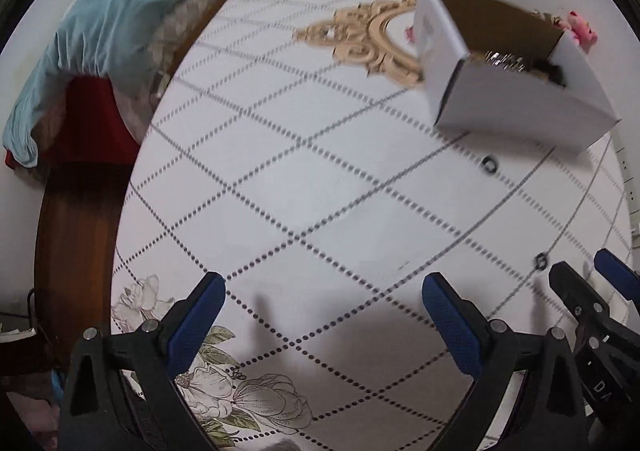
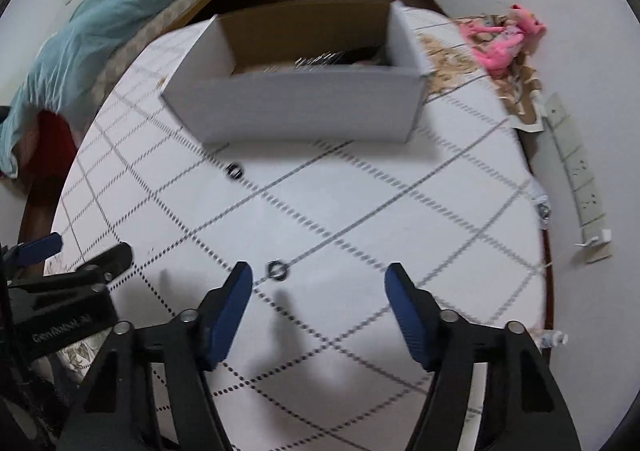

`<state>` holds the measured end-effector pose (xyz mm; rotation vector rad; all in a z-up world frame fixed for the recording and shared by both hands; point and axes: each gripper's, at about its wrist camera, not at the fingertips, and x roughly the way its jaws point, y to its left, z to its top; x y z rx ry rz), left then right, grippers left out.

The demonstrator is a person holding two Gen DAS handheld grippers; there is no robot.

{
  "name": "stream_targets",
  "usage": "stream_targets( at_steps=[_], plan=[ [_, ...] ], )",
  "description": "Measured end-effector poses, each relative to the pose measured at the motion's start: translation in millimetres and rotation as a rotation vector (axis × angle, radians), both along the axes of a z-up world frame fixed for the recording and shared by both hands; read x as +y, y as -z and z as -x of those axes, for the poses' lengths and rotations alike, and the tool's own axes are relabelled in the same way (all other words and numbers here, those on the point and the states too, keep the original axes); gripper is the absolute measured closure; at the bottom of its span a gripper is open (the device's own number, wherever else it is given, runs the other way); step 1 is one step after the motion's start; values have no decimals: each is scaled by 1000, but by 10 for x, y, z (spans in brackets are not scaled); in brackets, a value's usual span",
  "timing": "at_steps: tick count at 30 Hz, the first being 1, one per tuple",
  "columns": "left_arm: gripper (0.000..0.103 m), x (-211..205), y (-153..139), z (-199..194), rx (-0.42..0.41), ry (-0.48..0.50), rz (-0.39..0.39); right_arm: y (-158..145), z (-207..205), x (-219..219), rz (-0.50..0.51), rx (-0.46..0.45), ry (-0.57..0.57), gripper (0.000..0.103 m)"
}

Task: Organize jewelry
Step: 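Reach the right tool down and grasp a small black ring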

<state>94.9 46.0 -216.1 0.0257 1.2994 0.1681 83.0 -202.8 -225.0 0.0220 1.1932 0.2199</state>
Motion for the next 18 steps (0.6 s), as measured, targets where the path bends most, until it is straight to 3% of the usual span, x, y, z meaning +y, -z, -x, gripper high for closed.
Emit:
stream_targets(
  at_steps=[2, 6, 8, 11, 18],
  plan=[
    [2, 37, 67, 12, 15, -6, 6, 58, 11, 78, 2, 0, -15, 40],
    [2, 82, 87, 6, 23, -13, 11, 159, -4, 193, 17, 9, -21, 62],
    [2, 93, 78, 15, 19, -13, 11, 155, 11, 228, 40, -17, -25, 66],
    [2, 118, 64, -4, 18, -15, 16, 150, -5, 233, 47, -33, -35, 90],
    [2, -74, 12, -138, -9, 8, 64, 48, -75, -70, 14, -60, 33, 90]
  ],
)
